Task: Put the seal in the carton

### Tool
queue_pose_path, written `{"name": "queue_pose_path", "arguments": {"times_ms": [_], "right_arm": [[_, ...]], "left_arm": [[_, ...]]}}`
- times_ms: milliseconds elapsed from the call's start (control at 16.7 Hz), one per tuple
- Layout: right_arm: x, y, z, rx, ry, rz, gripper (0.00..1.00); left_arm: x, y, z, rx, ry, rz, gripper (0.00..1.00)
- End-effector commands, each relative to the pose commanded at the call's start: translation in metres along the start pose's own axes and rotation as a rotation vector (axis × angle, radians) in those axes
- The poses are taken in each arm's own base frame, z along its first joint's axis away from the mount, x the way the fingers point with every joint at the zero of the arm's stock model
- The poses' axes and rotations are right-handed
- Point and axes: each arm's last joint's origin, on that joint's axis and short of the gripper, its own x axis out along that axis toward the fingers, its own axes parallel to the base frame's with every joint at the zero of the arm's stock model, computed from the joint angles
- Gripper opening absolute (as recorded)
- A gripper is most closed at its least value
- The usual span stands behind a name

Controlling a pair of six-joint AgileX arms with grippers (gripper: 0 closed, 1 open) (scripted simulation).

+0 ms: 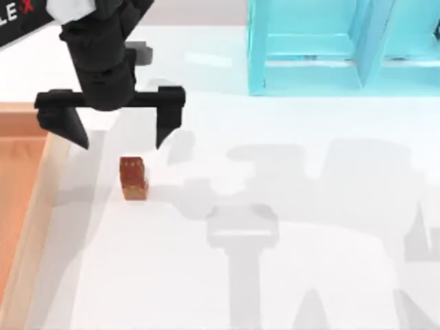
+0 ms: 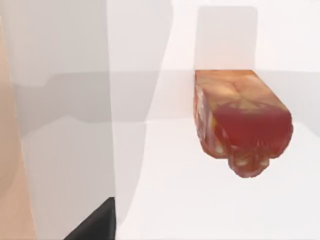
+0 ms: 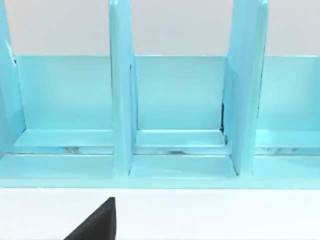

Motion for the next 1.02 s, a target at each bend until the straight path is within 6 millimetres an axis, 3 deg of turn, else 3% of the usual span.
{"name": "queue_pose_path", "arguments": {"times_ms": [480, 900, 1020], "right_arm": [[0.000, 0.000, 0.000, 0.000, 0.000, 0.000, 1.00], [0.000, 0.000, 0.000, 0.000, 0.000, 0.000, 1.00], [0.000, 0.000, 0.000, 0.000, 0.000, 0.000, 1.00]], "left_arm": [[0.007, -0.001, 0.002, -0.002, 0.008, 0.003, 1.00], [0.085, -0.003, 0.004, 0.000, -0.001, -0.001, 1.00], [0.099, -0.002, 0.002, 0.000, 0.005, 0.002, 1.00]]}}
